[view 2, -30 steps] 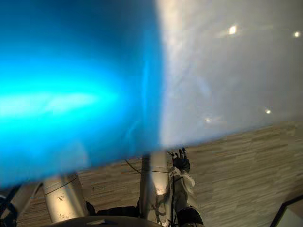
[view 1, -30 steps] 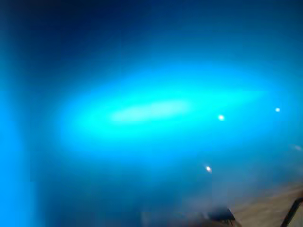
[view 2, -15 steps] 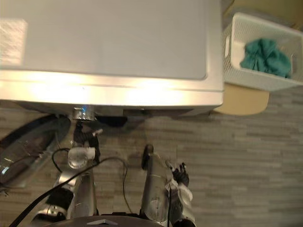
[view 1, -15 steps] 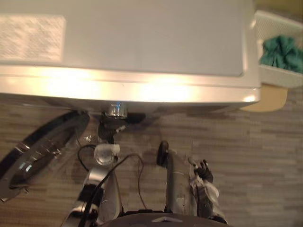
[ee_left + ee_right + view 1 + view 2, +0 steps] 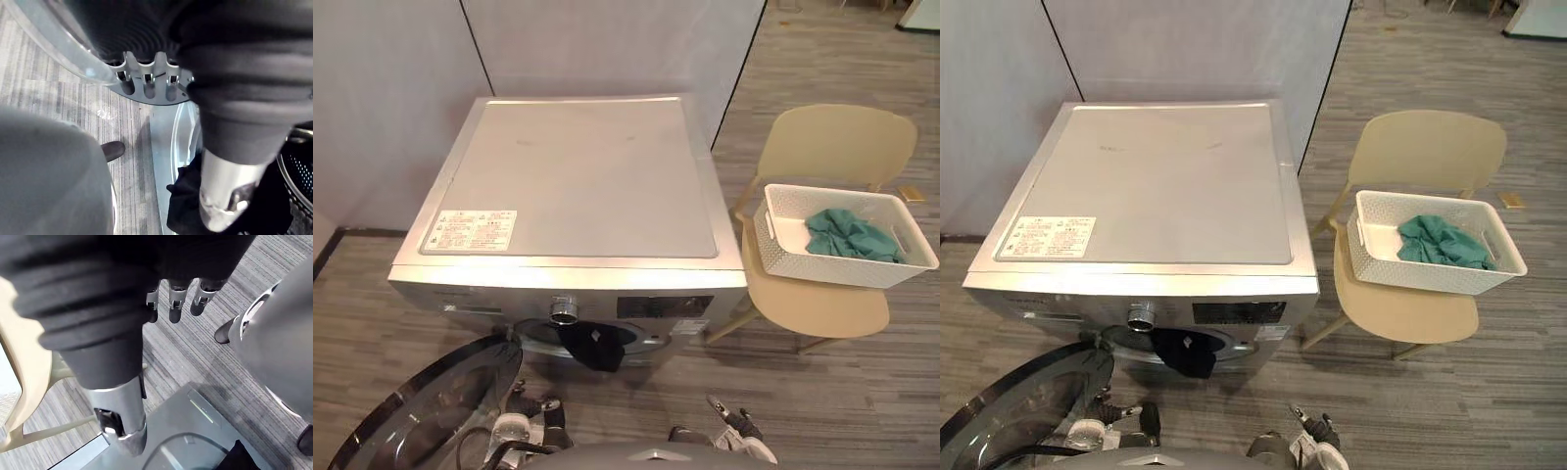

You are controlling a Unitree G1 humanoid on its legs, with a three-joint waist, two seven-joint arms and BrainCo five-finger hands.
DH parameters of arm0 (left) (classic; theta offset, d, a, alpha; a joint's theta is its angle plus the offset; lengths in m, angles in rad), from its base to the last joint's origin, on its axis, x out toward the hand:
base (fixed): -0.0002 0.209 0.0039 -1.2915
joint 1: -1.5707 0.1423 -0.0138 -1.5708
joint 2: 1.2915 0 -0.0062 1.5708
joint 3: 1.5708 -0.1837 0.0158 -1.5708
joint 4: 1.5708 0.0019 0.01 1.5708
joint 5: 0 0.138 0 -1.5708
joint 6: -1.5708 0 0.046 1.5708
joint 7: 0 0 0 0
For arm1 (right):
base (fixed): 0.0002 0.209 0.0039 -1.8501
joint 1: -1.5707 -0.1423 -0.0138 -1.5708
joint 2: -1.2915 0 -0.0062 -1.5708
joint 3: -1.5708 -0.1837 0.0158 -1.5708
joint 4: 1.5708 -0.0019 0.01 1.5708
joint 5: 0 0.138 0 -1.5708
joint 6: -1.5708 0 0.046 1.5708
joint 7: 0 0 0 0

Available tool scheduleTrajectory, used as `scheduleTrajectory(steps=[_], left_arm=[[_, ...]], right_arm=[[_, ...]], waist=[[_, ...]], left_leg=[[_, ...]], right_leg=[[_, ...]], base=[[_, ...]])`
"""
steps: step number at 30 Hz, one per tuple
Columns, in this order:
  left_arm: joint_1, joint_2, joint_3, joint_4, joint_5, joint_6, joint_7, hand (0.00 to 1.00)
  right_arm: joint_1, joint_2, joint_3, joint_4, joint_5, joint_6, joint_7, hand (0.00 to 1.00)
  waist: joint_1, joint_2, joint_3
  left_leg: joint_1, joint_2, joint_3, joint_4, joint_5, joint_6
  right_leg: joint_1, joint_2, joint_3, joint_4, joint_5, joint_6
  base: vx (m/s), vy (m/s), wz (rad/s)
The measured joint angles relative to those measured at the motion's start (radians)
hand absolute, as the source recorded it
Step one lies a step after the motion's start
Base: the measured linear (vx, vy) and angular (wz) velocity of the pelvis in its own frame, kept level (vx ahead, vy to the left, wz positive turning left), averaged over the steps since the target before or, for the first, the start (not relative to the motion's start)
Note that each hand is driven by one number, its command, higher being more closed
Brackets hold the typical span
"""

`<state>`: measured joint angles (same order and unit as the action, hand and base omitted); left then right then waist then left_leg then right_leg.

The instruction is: Pick up the laundry basket with both hands and put the clothes into the washing machine.

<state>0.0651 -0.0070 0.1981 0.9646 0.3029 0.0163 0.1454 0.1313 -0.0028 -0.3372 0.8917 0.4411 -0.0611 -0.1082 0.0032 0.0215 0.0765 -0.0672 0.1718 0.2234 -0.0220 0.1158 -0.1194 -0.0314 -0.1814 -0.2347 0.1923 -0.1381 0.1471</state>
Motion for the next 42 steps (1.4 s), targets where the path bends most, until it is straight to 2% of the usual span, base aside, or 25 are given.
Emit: scheduleTrajectory(steps=[3, 5, 7, 9, 11, 12, 13, 14, 15, 18, 22, 25, 26, 27, 28, 29, 30, 31, 33, 34, 36, 37, 38, 39, 42], left_arm=[[-0.005, -0.006, 0.018, -0.001, -0.016, 0.001, -0.007, 0.0], [-0.009, -0.013, 0.018, -0.009, -0.034, 0.0, -0.007, 0.0], [-0.01, -0.024, 0.018, -0.007, -0.044, 0.0, -0.006, 0.0], [-0.017, -0.044, 0.016, -0.007, -0.048, -0.001, -0.006, 0.0], [-0.013, -0.043, 0.006, -0.002, -0.048, -0.001, -0.006, 0.0], [-0.016, -0.026, -0.02, 0.005, -0.044, -0.001, -0.007, 0.0], [-0.023, -0.009, -0.048, 0.011, -0.042, -0.002, -0.006, 0.0], [-0.025, 0.0, -0.059, 0.013, -0.039, -0.002, -0.007, 0.0], [-0.031, 0.023, -0.093, 0.028, -0.034, -0.003, -0.007, 0.0], [-0.054, 0.048, -0.191, 0.08, 0.018, -0.003, -0.01, 0.0], [-0.058, 0.04, -0.221, 0.092, 0.053, -0.012, -0.022, 0.0], [-0.09, 0.042, -0.218, 0.129, 0.055, -0.013, -0.032, 0.0], [-0.099, 0.038, -0.21, 0.135, 0.058, -0.012, -0.04, 0.0], [-0.109, 0.031, -0.204, 0.15, 0.07, -0.012, -0.04, 0.0], [-0.114, 0.024, -0.196, 0.166, 0.092, -0.009, -0.044, 0.0], [-0.113, 0.033, -0.196, 0.157, 0.098, -0.007, -0.046, 0.0], [-0.114, 0.043, -0.201, 0.154, 0.102, -0.007, -0.046, 0.0], [-0.119, 0.057, -0.203, 0.154, 0.096, -0.007, -0.047, 0.0], [-0.117, 0.07, -0.21, 0.155, 0.078, -0.007, -0.046, 0.0], [-0.108, 0.081, -0.212, 0.154, 0.063, -0.007, -0.045, 0.0], [-0.096, 0.075, -0.201, 0.154, 0.029, -0.009, -0.046, 0.0], [-0.086, 0.069, -0.2, 0.148, 0.004, -0.009, -0.044, 0.0], [-0.081, 0.066, -0.199, 0.142, -0.014, -0.01, -0.042, 0.0], [-0.08, 0.067, -0.187, 0.138, -0.057, -0.012, -0.036, 0.0], [-0.07, 0.086, -0.154, 0.145, -0.08, -0.012, -0.027, 0.0]], right_arm=[[-0.023, -0.003, 0.001, 0.04, -0.017, 0.001, 0.001, 0.0], [-0.047, -0.007, 0.002, 0.065, -0.044, 0.001, 0.001, 0.0], [-0.06, -0.014, 0.002, 0.072, -0.057, 0.004, 0.0, 0.0], [-0.082, -0.026, 0.001, 0.084, -0.057, 0.004, 0.0, 0.0], [-0.099, -0.023, 0.001, 0.098, -0.057, 0.004, 0.002, 0.0], [-0.105, -0.013, 0.001, 0.113, -0.057, 0.005, 0.008, 0.0], [-0.109, 0.001, 0.003, 0.116, -0.057, 0.006, 0.016, 0.0], [-0.109, 0.008, 0.007, 0.119, -0.057, 0.007, 0.018, 0.0], [-0.107, 0.021, 0.019, 0.13, -0.057, 0.011, 0.021, 0.0], [-0.093, 0.018, 0.019, 0.142, -0.057, 0.013, 0.022, 0.0], [-0.041, -0.006, 0.018, 0.145, -0.059, 0.017, 0.037, 0.0], [-0.039, -0.008, 0.009, 0.142, -0.077, 0.017, 0.037, 0.0], [-0.042, -0.012, 0.012, 0.143, -0.089, 0.017, 0.037, 0.0], [-0.045, -0.019, 0.016, 0.143, -0.096, 0.016, 0.038, 0.0], [-0.056, -0.031, 0.016, 0.137, -0.096, 0.016, 0.038, 0.0], [-0.062, -0.033, 0.013, 0.138, -0.096, 0.019, 0.038, 0.0], [-0.057, -0.033, 0.013, 0.147, -0.097, 0.019, 0.039, 0.0], [-0.054, -0.032, 0.001, 0.155, -0.097, 0.021, 0.039, 0.0], [-0.052, -0.031, -0.031, 0.157, -0.099, 0.023, 0.038, 0.0], [-0.039, -0.033, -0.041, 0.167, -0.105, 0.025, 0.035, 0.0], [-0.059, -0.047, -0.054, 0.185, -0.097, 0.026, 0.034, 0.0], [-0.064, -0.055, -0.08, 0.184, -0.086, 0.025, 0.034, 0.0], [-0.061, -0.066, -0.098, 0.185, -0.081, 0.025, 0.034, 0.0], [-0.059, -0.067, -0.119, 0.19, -0.072, 0.025, 0.034, 0.0], [-0.061, -0.06, -0.118, 0.19, -0.073, 0.027, 0.035, 0.0]], waist=[[0.003, -0.006, 0.005], [0.009, -0.005, 0.007], [0.009, -0.002, 0.005], [0.016, 0.032, 0.006], [0.017, 0.027, 0.0], [0.01, 0.023, -0.014], [0.006, -0.005, -0.022], [0.006, -0.012, -0.024], [0.003, -0.043, -0.036], [-0.027, -0.068, -0.037], [-0.03, -0.069, -0.038], [-0.033, -0.071, -0.01], [-0.019, -0.068, 0.0], [-0.013, -0.049, 0.003], [-0.012, -0.019, 0.01], [-0.025, -0.034, 0.024], [-0.028, -0.045, 0.024], [-0.031, -0.056, 0.025], [-0.039, -0.056, 0.027], [-0.038, -0.066, 0.025], [-0.037, -0.039, 0.039], [-0.035, -0.01, 0.04], [-0.034, 0.004, 0.032], [-0.023, 0.006, 0.03], [-0.018, 0.006, 0.029]], left_leg=[[-0.029, 0.01, -0.002, 0.117, -0.042, 0.007], [-0.088, 0.029, -0.01, 0.285, -0.089, 0.017], [-0.107, 0.036, -0.043, 0.332, -0.122, 0.013], [-0.128, 0.039, -0.11, 0.434, -0.241, 0.006], [-0.12, 0.028, -0.101, 0.439, -0.272, 0.007], [-0.119, 0.012, -0.08, 0.415, -0.275, 0.014], [-0.116, -0.005, -0.071, 0.384, -0.269, 0.021], [-0.114, -0.017, -0.067, 0.362, -0.262, 0.021], [-0.096, -0.046, -0.061, 0.289, -0.243, 0.018], [-0.012, -0.095, -0.088, 0.11, -0.162, 0.018], [0.066, -0.095, -0.084, -0.034, -0.114, 0.009], [0.069, -0.084, -0.07, -0.006, -0.119, 0.012], [0.068, -0.08, -0.06, 0.024, -0.14, 0.024], [0.067, -0.074, -0.052, 0.037, -0.145, 0.04], [0.078, -0.034, 0.02, 0.037, -0.143, 0.067], [0.099, -0.042, 0.088, 0.04, -0.143, 0.063], [0.105, -0.044, 0.11, 0.041, -0.142, 0.063], [0.113, -0.04, 0.137, 0.044, -0.142, 0.061], [0.121, -0.038, 0.154, 0.041, -0.137, 0.049], [0.14, -0.045, 0.162, 0.037, -0.143, 0.031], [0.152, -0.041, 0.165, 0.026, -0.149, 0.015], [0.158, -0.026, 0.181, 0.001, -0.141, 0.007], [0.159, -0.016, 0.194, -0.007, -0.139, 0.006], [0.167, -0.013, 0.221, -0.009, -0.139, -0.005], [0.188, 0.053, 0.248, 0.026, -0.172, -0.039]], right_leg=[[0.039, 0.002, -0.002, -0.025, 0.011, 0.0], [0.07, 0.006, -0.006, -0.037, 0.018, 0.0], [0.071, 0.011, -0.007, -0.036, 0.019, 0.002], [0.07, 0.016, 0.022, -0.036, 0.031, 0.003], [0.069, 0.015, 0.061, -0.047, 0.04, 0.002], [0.062, 0.008, 0.091, -0.079, 0.053, -0.016], [0.054, 0.004, 0.12, -0.112, 0.064, -0.035], [0.043, 0.0, 0.132, -0.123, 0.071, -0.046], [0.02, -0.01, 0.161, -0.139, 0.078, -0.078], [0.023, -0.021, 0.174, -0.15, 0.074, -0.099], [-0.005, -0.01, 0.186, -0.103, 0.069, -0.096], [-0.06, 0.023, 0.246, -0.053, 0.087, -0.096], [-0.101, 0.043, 0.235, -0.028, 0.131, -0.133], [-0.108, 0.059, 0.214, -0.045, 0.17, -0.189], [-0.107, 0.064, 0.111, -0.038, 0.173, -0.238], [-0.126, 0.016, -0.01, 0.1, 0.082, -0.196], [-0.125, 0.0, -0.039, 0.134, 0.053, -0.188], [-0.126, -0.016, -0.067, 0.154, 0.04, -0.183], [-0.13, -0.019, -0.08, 0.154, 0.025, -0.149], [-0.118, -0.016, -0.077, 0.134, 0.003, -0.112], [-0.109, 0.012, -0.076, 0.092, -0.017, -0.096], [-0.11, 0.003, -0.124, 0.091, -0.048, -0.068], [-0.111, -0.018, -0.175, 0.1, -0.054, -0.062], [-0.111, -0.029, -0.22, 0.103, -0.034, -0.071], [-0.075, 0.046, -0.21, 0.044, -0.012, -0.073]], base=[[-0.01, 0.006, 0.04], [-0.06, 0.008, 0.04], [-0.07, 0.053, -0.04], [-0.09, 0.167, -0.41], [-0.08, 0.164, -0.41], [-0.07, 0.174, -0.34], [-0.06, 0.144, -0.34], [-0.06, 0.12, -0.44], [-0.04, 0.066, -0.35], [-0.01, 0.022, -0.07], [0.05, -0.059, -0.08], [0.05, -0.05, -0.91], [0.05, -0.01, -1.67], [0.02, 0.042, -2.04], [-0.02, 0.071, -1.82], [-0.02, 0.076, -1.61], [0.04, 0.03, -1.16], [0.05, -0.031, -0.7], [0.02, -0.067, -0.42], [0.01, -0.081, -0.35], [-0.02, -0.107, -0.41], [-0.02, -0.08, -0.32], [0.04, -0.041, -0.43], [0.07, -0.028, -0.43], [0.1, -0.12, -0.47]])
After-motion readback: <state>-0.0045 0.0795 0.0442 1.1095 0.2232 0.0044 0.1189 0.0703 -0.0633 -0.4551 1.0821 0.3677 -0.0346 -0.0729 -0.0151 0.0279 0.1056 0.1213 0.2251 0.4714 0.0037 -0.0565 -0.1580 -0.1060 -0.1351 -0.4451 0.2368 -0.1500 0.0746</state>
